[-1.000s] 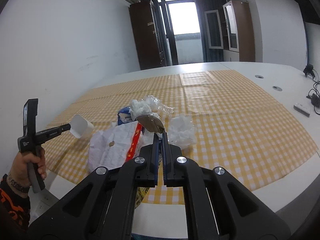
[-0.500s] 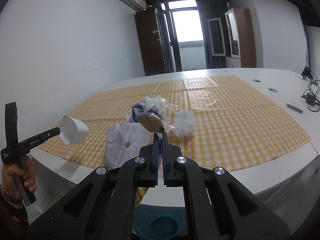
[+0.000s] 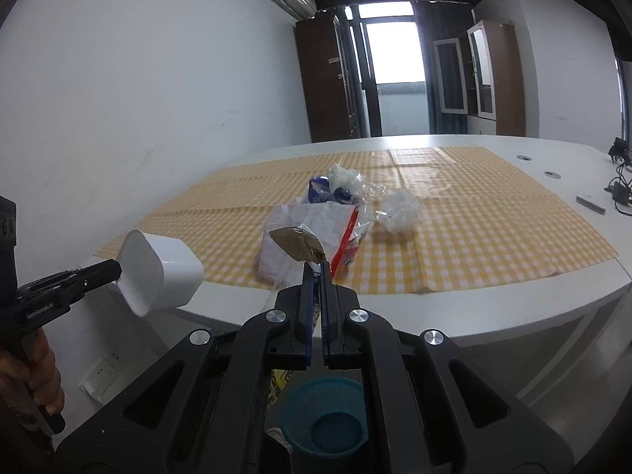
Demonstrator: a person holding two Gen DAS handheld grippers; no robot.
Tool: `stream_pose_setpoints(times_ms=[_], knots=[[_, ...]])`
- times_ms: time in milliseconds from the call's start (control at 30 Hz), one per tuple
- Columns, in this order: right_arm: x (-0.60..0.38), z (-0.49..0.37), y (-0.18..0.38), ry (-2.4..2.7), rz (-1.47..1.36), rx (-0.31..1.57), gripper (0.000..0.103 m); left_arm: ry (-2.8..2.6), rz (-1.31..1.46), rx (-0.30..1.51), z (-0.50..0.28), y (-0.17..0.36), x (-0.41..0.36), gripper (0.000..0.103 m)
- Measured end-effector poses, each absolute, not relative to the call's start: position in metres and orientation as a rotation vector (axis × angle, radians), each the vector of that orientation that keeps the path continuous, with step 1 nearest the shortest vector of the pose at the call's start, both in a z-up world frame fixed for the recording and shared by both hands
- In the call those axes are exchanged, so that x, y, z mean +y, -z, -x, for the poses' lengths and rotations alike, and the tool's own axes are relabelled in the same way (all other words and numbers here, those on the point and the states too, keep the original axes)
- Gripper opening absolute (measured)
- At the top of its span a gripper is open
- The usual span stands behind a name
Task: Collect trash
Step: 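Lift the cup and wrapper and carry both tools over the blue basket, then open the left tool over the basket while the right tool releases the wrapper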
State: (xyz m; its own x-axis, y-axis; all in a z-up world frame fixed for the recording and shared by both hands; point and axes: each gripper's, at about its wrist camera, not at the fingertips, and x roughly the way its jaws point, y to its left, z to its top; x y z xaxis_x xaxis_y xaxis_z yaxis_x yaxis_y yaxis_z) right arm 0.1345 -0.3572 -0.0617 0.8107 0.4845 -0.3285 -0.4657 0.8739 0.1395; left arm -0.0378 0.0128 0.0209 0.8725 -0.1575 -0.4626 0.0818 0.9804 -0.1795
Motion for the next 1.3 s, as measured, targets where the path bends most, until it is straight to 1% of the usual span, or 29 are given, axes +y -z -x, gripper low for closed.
stream_pose_setpoints(times_ms=[167, 300, 567, 800, 900, 1133, 1300], knots=[[-0.35, -0.12, 0.095, -0.505, -0.033, 0.406, 0.003, 0.138, 0.156, 0.571, 0.054, 0.015, 0.011, 0.002], [-0.339, -0.112, 0.128, -0.481, -0.009, 0.433, 0.003, 0.136, 0.185, 0.662, 0.056, 0.055, 0.013, 0.002], [-0.314, -0.127, 0.198, -0.464, 0.043, 0.552, 0.003, 0.128, 0.237, 0.802, 0.034, 0.125, 0.023, 0.002], [-0.296, -0.154, 0.262, -0.414, 0.051, 0.635, 0.003, 0.123, 0.292, 0.931, -0.002, 0.187, 0.03, 0.002], [-0.294, -0.176, 0.29, -0.395, 0.042, 0.713, 0.003, 0.117, 0.285, 0.979, -0.023, 0.212, 0.031, 0.002], [-0.279, -0.222, 0.334, -0.371, 0.054, 0.84, 0.003, 0.113, 0.306, 1.08, -0.061, 0.257, 0.033, 0.002], [-0.273, -0.252, 0.361, -0.351, 0.029, 0.899, 0.003, 0.102, 0.371, 1.167, -0.085, 0.291, 0.042, 0.002]])
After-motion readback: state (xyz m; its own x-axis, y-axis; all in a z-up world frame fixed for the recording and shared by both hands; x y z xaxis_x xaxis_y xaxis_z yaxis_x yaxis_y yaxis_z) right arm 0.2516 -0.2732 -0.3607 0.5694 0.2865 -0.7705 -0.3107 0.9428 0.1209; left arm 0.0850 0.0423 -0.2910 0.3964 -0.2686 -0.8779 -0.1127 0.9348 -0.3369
